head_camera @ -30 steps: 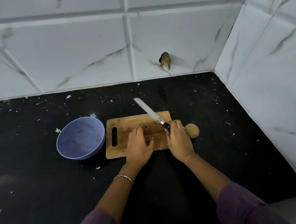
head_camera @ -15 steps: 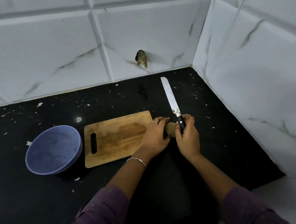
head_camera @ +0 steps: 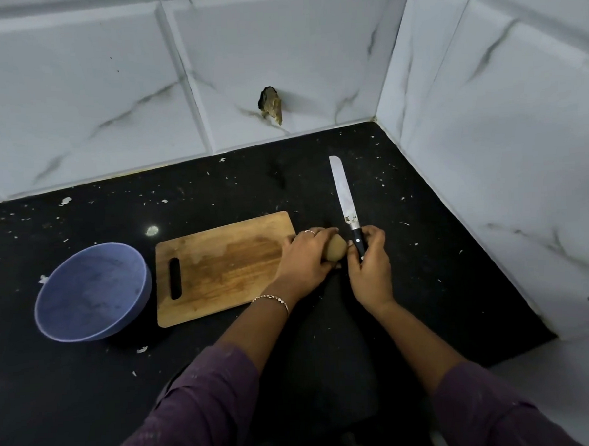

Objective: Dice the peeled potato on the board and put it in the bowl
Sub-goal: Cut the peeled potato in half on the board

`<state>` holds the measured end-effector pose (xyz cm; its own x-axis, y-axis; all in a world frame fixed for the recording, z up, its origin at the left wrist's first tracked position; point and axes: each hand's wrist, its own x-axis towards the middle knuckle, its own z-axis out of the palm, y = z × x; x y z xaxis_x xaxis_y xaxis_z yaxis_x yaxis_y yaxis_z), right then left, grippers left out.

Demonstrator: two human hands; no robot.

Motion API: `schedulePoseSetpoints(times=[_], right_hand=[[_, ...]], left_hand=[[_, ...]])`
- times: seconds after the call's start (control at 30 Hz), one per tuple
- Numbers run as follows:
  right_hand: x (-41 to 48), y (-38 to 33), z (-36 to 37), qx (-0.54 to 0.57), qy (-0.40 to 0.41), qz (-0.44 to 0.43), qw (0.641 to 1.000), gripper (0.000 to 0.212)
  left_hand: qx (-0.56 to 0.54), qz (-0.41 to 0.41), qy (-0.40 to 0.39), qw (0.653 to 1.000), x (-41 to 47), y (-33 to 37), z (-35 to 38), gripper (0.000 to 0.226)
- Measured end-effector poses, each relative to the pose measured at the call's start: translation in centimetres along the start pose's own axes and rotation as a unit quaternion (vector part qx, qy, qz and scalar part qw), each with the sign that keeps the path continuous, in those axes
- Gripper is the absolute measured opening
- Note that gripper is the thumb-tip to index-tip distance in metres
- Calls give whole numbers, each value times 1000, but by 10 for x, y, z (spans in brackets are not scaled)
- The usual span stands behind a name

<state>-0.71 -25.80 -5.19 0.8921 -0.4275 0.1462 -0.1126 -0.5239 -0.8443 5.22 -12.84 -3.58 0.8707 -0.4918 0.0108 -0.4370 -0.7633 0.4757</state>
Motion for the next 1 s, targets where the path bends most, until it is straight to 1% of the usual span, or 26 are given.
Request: schedulePoseSetpoints(times=[0.13,0.27,0.43,0.57,0.73,0.9,1.0], right_hand=[[-1,-7,6,6,-17,-15,1000,30],[-2,-20,17,15,-40,-40,998,32],[-9,-40,41,11,-84,-93,992,30],[-16,-52,62,-18,-112,-125,986,27],[-25,-64,81,-54,-118,-134,983,26],[-30,-67,91,-64,-120,-140,981,25],[-32,-66,96,-108,-98,-142,979,22]], left_hand=[[-54,-30,52,997,-12,-7,-5,69],[-86,-89,121,985,-26,-18,-20,68],[-142,-209,198,947,-53,-49,-38,73],[-160,-255,229,926,-77,-77,-47,68],[-174,-269,231,919,-100,-98,-53,69],[-202,-252,238,916,-110,-107,-53,69],[-203,-249,244,915,-114,-110,-53,69]])
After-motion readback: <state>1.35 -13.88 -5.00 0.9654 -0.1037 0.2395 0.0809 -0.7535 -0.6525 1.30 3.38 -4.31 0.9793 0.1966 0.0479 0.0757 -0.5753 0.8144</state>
